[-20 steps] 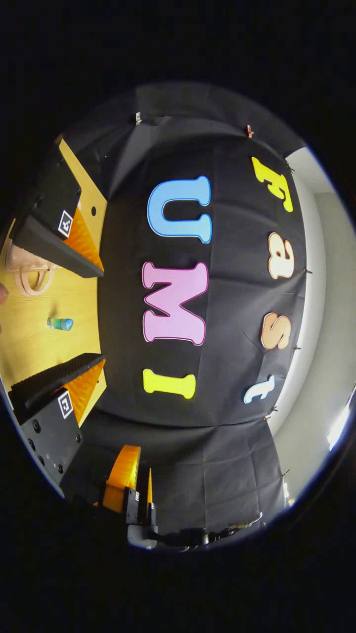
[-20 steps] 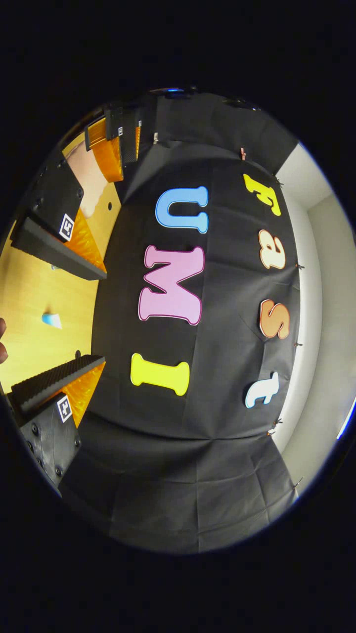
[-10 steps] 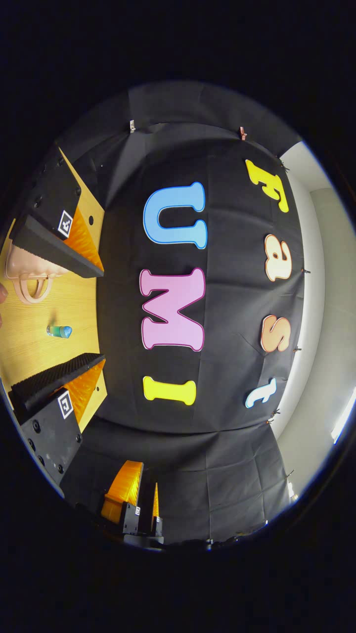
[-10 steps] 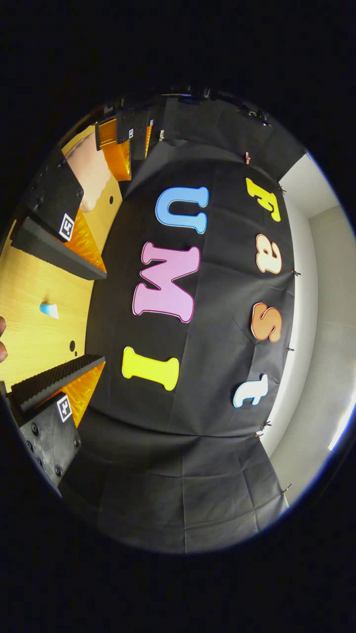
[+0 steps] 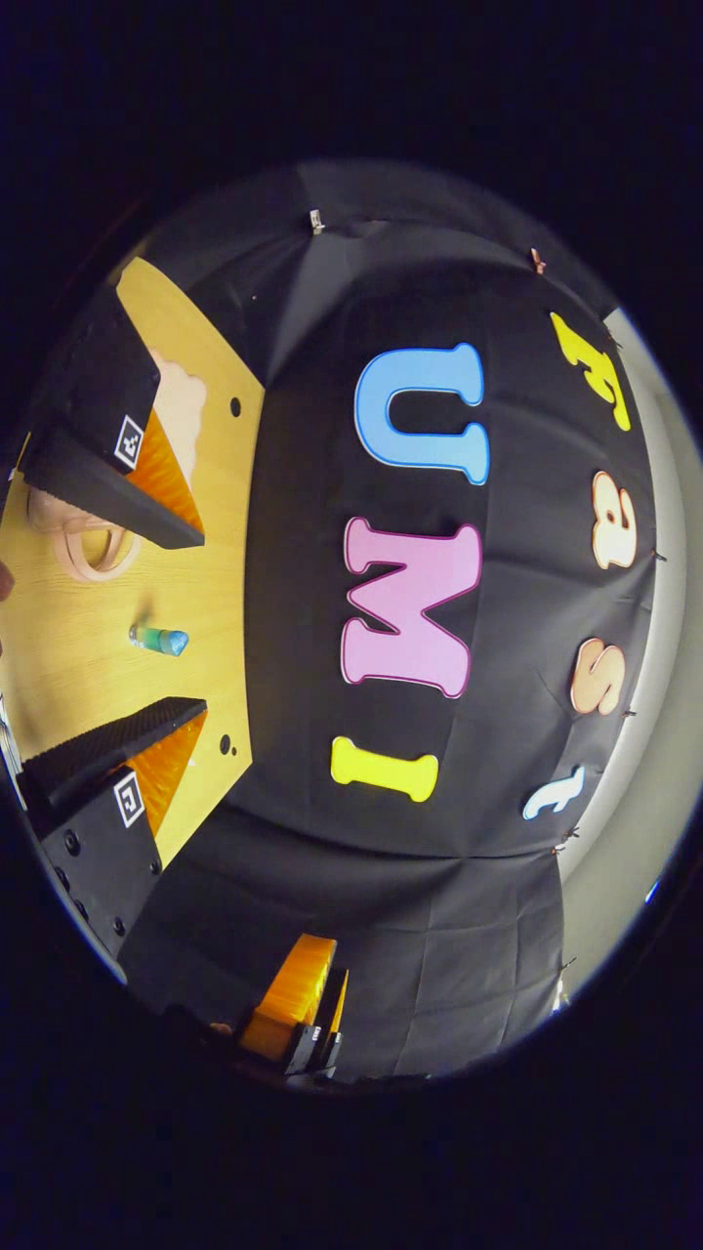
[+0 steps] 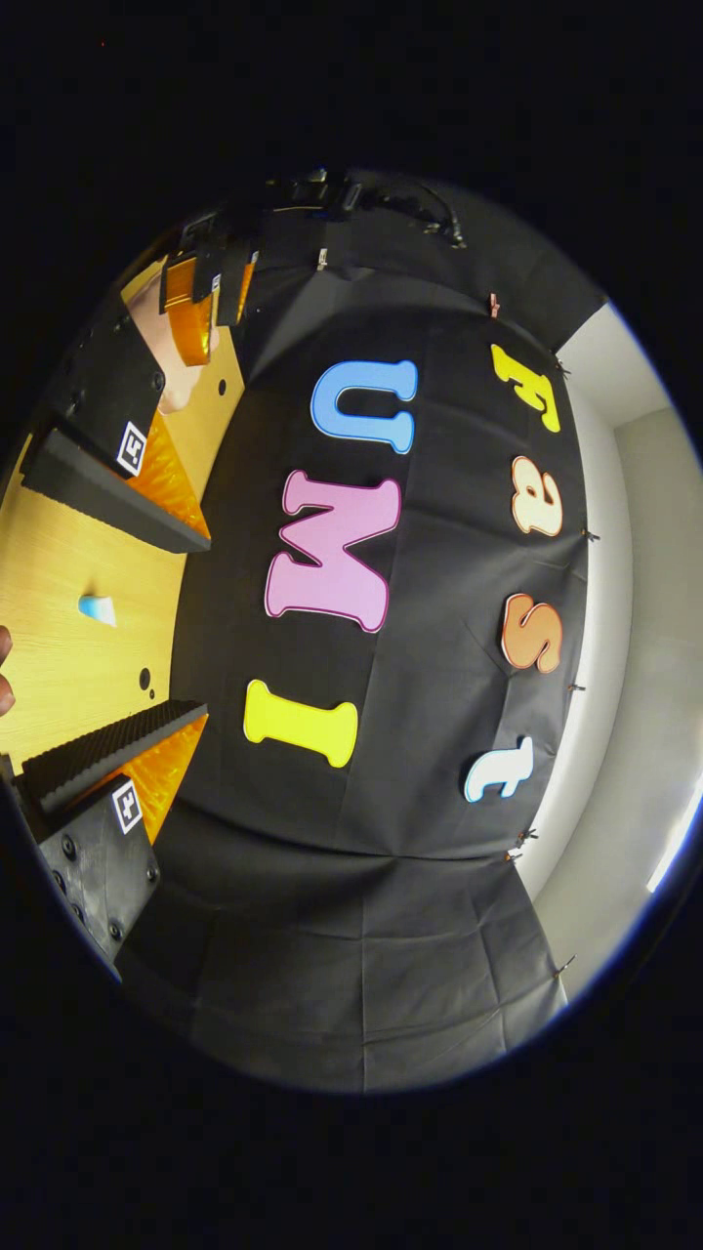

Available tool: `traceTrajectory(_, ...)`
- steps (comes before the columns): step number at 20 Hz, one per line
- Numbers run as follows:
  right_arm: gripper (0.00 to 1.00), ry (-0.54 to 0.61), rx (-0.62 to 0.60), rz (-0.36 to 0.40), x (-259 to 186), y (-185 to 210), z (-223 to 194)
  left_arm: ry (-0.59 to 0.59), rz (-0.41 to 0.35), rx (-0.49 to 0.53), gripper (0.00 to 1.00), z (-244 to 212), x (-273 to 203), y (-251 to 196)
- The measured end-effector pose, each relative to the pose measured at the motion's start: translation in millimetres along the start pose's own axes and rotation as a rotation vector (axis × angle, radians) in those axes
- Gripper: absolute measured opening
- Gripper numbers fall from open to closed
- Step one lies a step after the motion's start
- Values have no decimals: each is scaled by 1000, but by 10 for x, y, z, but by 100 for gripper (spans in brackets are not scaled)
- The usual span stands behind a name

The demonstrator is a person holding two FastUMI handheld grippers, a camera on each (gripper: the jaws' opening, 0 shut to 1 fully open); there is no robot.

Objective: First open the suitcase, pack the skin care products into it, and then close the suitcase.

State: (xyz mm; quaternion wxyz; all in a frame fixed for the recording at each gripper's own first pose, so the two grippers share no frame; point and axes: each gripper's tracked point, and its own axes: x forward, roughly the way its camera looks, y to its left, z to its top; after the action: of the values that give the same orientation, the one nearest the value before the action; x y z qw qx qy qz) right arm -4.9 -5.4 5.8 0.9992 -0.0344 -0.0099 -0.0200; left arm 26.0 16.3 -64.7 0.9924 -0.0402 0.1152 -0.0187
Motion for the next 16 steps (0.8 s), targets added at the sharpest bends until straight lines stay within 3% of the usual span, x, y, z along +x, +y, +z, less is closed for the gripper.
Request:
traceTrajectory(2, 98, 15, -20, 5, 4, -14, -67, 107, -39, -34, 96, -262, 191, 24)
traceTrajectory(4, 96, 17, -38, 5, 19, -52, -95, 195, -24, -46, 96, -494, 351, 126)
traceTrajectory(6, 96, 9, -41, 7, 48, -107, -131, 274, 1, -49, 96, -723, 528, 190)
traceTrajectory(11, 96, 39, -21, 53, 275, -312, -389, 623, 115, 55, 97, -1625, 887, 420)
traceTrajectory(14, 96, 52, -17, 66, 427, -499, -505, 734, 136, 48, 96, -1961, 1131, 418)
traceTrajectory(16, 96, 82, 8, 71, 479, -605, -619, 795, 192, 15, 98, -2139, 1249, 490)
